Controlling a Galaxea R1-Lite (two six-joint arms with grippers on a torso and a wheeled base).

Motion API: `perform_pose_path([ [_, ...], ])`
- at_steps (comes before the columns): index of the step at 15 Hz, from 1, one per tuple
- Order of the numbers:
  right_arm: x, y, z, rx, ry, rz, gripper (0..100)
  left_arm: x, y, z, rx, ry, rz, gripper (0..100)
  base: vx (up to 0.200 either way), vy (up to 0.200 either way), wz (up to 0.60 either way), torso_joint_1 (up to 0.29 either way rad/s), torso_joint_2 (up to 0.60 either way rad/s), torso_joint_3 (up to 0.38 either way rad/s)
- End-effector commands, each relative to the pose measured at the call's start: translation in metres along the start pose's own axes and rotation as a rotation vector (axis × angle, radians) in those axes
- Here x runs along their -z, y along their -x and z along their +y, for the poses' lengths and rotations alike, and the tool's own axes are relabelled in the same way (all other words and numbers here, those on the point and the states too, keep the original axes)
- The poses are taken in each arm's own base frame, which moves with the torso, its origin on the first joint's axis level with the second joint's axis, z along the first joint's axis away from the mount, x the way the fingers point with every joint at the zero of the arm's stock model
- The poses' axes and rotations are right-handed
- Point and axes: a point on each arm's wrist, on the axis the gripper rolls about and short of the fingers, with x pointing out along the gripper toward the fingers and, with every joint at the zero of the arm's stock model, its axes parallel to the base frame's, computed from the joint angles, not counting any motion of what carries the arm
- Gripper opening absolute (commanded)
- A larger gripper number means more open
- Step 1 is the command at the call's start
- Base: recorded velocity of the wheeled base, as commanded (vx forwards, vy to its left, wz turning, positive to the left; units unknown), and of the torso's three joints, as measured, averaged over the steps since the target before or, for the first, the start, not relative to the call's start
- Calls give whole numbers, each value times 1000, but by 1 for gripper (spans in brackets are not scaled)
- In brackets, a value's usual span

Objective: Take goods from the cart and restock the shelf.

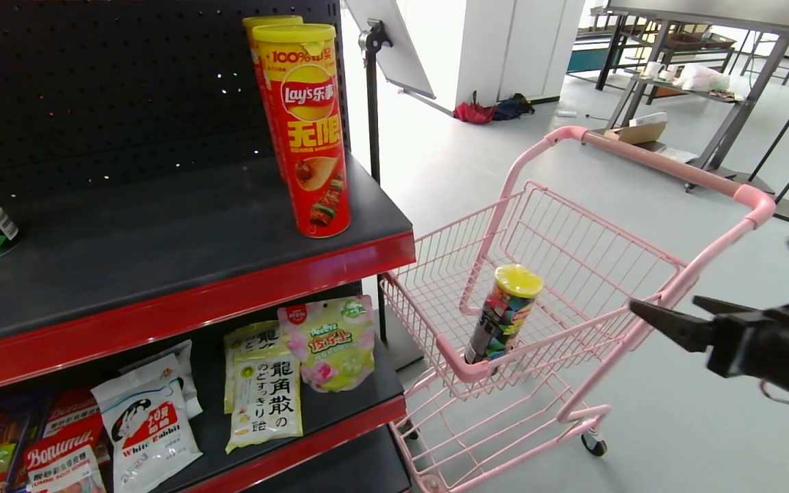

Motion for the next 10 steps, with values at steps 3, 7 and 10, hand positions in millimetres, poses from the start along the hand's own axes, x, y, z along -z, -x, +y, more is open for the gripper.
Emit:
perform_pose_path([
  [3,51,-102,11,-111,-10,215,100,0,0,0,-1,0,0,100,0,0,0,0,0,0],
  [7,62,-135,15,-134,-4,204,100,0,0,0,-1,0,0,100,0,0,0,0,0,0],
  [10,60,-161,16,-137,-2,175,100,0,0,0,-1,2,2,100,0,0,0,0,0,0],
])
